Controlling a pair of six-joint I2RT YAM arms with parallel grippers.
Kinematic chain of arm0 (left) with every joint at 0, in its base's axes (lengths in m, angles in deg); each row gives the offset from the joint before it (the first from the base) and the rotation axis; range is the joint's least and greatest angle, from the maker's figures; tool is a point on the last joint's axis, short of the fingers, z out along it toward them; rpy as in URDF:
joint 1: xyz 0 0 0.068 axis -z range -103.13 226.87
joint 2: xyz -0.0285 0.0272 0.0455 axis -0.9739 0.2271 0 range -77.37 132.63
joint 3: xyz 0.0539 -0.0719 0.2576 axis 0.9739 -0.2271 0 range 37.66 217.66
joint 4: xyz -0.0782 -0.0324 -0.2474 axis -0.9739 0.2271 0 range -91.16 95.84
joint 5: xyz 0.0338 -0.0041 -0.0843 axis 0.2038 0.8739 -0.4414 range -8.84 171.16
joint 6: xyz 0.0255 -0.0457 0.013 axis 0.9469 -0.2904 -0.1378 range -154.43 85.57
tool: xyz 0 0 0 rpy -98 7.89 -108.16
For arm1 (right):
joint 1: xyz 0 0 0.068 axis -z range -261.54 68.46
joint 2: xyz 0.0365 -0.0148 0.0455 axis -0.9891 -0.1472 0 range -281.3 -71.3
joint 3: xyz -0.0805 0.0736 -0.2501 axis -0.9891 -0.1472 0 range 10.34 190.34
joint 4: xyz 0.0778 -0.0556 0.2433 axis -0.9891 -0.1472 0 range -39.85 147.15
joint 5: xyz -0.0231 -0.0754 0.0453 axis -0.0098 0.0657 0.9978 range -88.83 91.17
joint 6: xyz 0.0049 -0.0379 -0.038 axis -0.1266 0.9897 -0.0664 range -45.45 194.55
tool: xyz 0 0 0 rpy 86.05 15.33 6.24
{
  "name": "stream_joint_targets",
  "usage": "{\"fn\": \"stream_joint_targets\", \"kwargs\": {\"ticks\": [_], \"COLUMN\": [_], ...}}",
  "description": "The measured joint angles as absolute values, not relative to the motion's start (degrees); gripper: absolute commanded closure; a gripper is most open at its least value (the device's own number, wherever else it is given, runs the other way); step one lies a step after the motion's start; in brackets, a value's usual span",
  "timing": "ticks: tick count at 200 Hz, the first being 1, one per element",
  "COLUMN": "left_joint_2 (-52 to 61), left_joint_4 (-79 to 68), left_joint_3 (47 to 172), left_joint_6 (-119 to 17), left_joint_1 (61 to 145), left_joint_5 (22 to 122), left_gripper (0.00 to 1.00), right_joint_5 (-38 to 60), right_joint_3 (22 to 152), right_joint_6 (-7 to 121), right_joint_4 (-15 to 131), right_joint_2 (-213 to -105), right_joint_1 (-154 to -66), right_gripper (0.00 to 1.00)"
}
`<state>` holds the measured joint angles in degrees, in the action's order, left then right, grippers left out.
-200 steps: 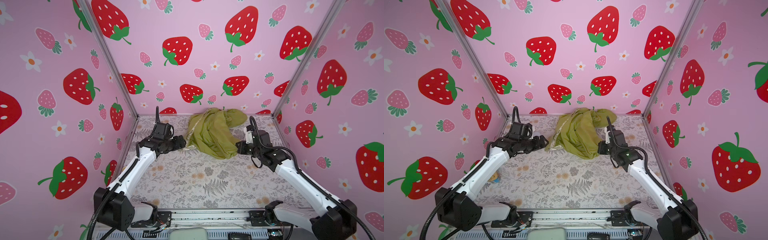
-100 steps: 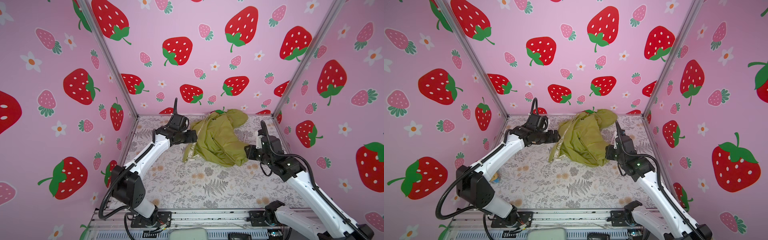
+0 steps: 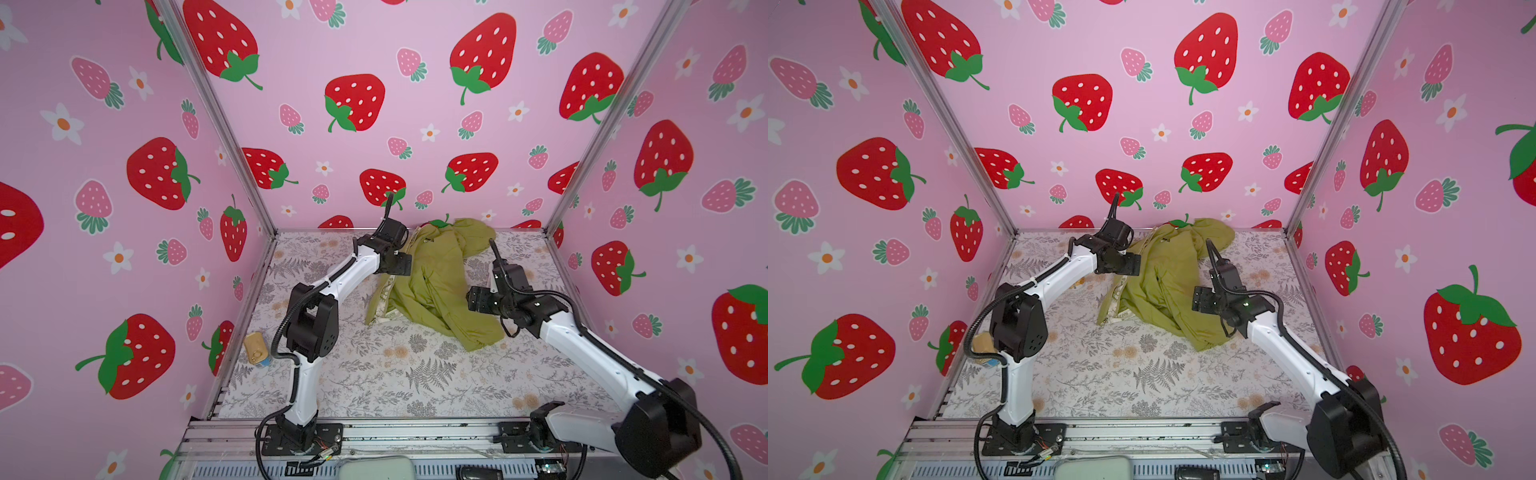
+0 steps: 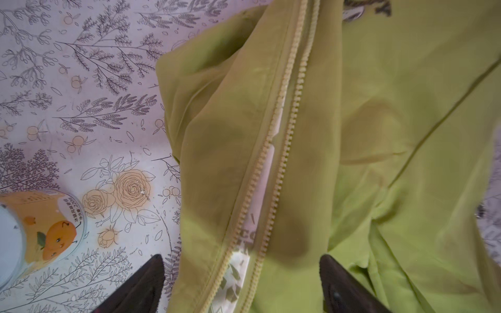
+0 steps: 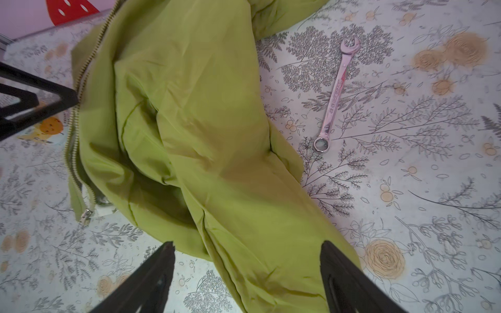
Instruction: Zip up the jacket
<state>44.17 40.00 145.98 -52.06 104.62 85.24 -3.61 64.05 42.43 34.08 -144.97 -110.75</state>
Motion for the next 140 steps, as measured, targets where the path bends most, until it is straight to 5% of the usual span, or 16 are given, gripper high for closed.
{"fn": "stream_joint_targets", "kwargs": {"ticks": [43, 81, 107, 124, 140], "left_joint_2": [49.81, 50.51, 49.50, 46.90, 43.10], "left_joint_4": [41.53, 42.67, 42.50, 42.28, 42.45], "left_joint_3": [150.39, 150.43, 149.32, 146.85, 144.03], "left_joint_6": [-50.59, -49.50, -49.08, -49.54, -49.30], "left_joint_1": [105.23, 105.43, 105.43, 105.43, 105.43], "left_joint_5": [85.20, 84.80, 84.28, 83.95, 83.45], "left_gripper": [0.18, 0.65, 0.88, 1.00, 1.00], "right_joint_5": [-2.53, -0.70, 1.20, 3.00, 4.85], "right_joint_3": [64.20, 65.01, 66.54, 67.57, 68.38], "right_joint_6": [43.70, 44.38, 44.03, 43.77, 42.89], "right_joint_4": [41.14, 45.91, 48.68, 50.41, 51.68], "right_joint_2": [-159.00, -168.92, -172.64, -173.60, -174.54], "right_joint_1": [-109.55, -109.09, -108.93, -108.89, -108.89], "right_gripper": [0.23, 0.47, 0.60, 0.69, 0.78]}}
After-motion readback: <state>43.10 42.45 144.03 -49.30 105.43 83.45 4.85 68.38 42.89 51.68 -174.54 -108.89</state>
